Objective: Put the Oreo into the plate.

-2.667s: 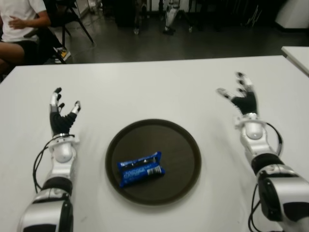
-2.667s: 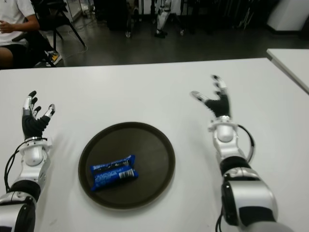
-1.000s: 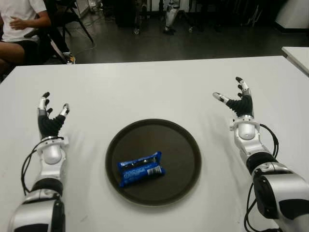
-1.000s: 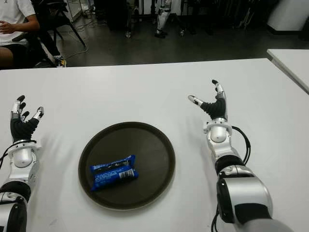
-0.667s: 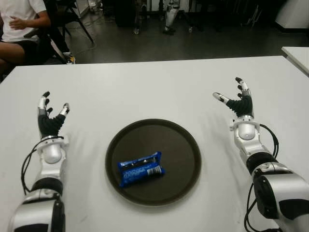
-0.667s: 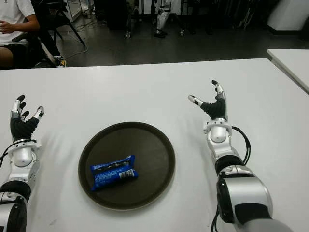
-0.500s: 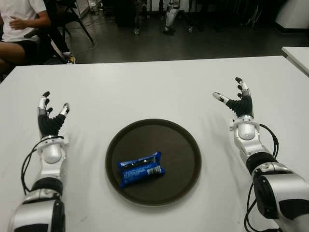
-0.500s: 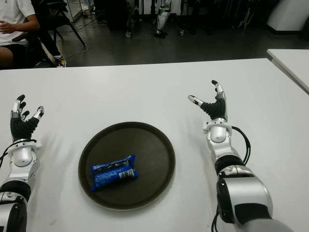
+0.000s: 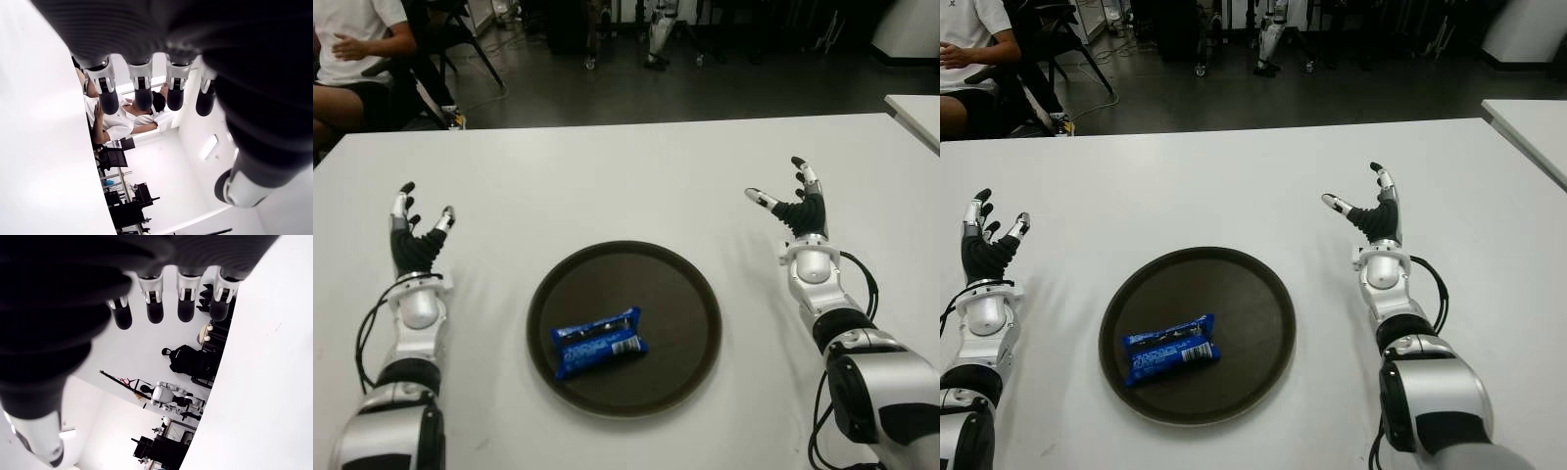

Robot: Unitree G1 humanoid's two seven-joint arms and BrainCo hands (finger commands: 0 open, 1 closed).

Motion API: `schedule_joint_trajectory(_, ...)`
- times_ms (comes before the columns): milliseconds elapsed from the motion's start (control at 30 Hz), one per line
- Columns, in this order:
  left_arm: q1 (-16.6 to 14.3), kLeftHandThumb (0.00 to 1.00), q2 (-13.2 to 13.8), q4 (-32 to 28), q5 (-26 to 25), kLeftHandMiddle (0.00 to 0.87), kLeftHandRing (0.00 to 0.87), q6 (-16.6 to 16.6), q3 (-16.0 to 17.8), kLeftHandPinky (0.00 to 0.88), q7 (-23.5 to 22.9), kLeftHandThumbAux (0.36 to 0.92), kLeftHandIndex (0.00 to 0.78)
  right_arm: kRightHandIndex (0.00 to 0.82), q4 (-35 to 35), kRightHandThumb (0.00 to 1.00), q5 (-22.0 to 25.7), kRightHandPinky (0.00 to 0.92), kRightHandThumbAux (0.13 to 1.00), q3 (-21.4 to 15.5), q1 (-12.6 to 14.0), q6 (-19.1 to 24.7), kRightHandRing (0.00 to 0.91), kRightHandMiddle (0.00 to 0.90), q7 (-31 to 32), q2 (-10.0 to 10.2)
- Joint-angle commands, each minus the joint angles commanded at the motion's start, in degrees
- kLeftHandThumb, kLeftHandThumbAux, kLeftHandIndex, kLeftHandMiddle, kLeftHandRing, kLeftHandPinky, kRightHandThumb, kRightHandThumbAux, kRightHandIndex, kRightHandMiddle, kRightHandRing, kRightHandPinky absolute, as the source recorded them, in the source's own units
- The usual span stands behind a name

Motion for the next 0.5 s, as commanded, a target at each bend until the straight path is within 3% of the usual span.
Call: schedule_joint_trajectory(500, 0.23, 0.000, -0.05, -0.36, -0.39, 0.000, 0.000, 0.44, 0.08, 0.000, -0.67, 0.689, 0.008, 0.014, -0.10, 0.000, -0.54, 0.000, 0.704, 0.16, 0.01, 0.69, 0.000, 0.000, -0.29, -0.01)
